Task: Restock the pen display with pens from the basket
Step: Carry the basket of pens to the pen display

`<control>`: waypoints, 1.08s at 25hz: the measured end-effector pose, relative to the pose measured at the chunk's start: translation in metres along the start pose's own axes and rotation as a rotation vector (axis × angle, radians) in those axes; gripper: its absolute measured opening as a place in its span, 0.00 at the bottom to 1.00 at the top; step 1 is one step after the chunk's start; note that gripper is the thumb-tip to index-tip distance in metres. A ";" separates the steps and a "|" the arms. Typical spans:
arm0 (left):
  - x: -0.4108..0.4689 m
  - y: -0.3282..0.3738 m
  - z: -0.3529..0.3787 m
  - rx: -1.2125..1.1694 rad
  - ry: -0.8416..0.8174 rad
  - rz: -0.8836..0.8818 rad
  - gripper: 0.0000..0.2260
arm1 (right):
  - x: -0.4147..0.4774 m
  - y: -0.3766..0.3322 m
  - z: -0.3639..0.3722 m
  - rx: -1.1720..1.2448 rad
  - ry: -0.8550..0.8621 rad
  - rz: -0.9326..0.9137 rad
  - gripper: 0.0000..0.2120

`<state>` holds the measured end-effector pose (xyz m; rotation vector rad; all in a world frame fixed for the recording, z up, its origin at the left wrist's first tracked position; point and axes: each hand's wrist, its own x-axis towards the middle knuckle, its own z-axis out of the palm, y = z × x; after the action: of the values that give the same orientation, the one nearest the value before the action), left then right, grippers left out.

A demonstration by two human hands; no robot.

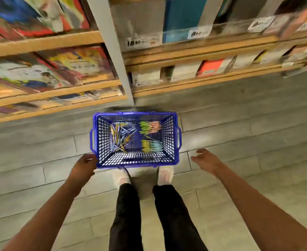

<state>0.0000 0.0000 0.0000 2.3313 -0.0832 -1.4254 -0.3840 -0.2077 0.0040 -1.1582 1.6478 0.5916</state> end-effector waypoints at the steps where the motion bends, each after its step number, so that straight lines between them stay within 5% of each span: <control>1: 0.032 -0.002 0.013 0.027 0.025 0.022 0.08 | 0.033 -0.001 0.009 -0.006 0.008 -0.014 0.27; 7: 0.186 -0.041 0.054 0.247 0.283 -0.025 0.27 | 0.194 0.007 0.071 0.038 0.097 0.069 0.42; 13: 0.271 -0.077 0.065 0.067 0.364 0.065 0.26 | 0.271 0.026 0.121 0.282 0.249 0.040 0.16; 16: 0.287 -0.077 0.058 -0.003 0.380 0.012 0.25 | 0.275 0.025 0.125 0.400 0.312 0.051 0.11; 19: 0.277 -0.072 0.056 0.086 0.360 -0.022 0.11 | 0.259 0.018 0.112 0.498 0.272 0.046 0.07; 27: 0.140 -0.021 0.006 0.100 0.350 0.058 0.09 | 0.121 -0.008 0.038 0.543 0.283 -0.036 0.06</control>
<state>0.0579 -0.0182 -0.1276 2.6006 -0.1230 -0.9889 -0.3661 -0.2299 -0.1198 -0.8886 1.8653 -0.0585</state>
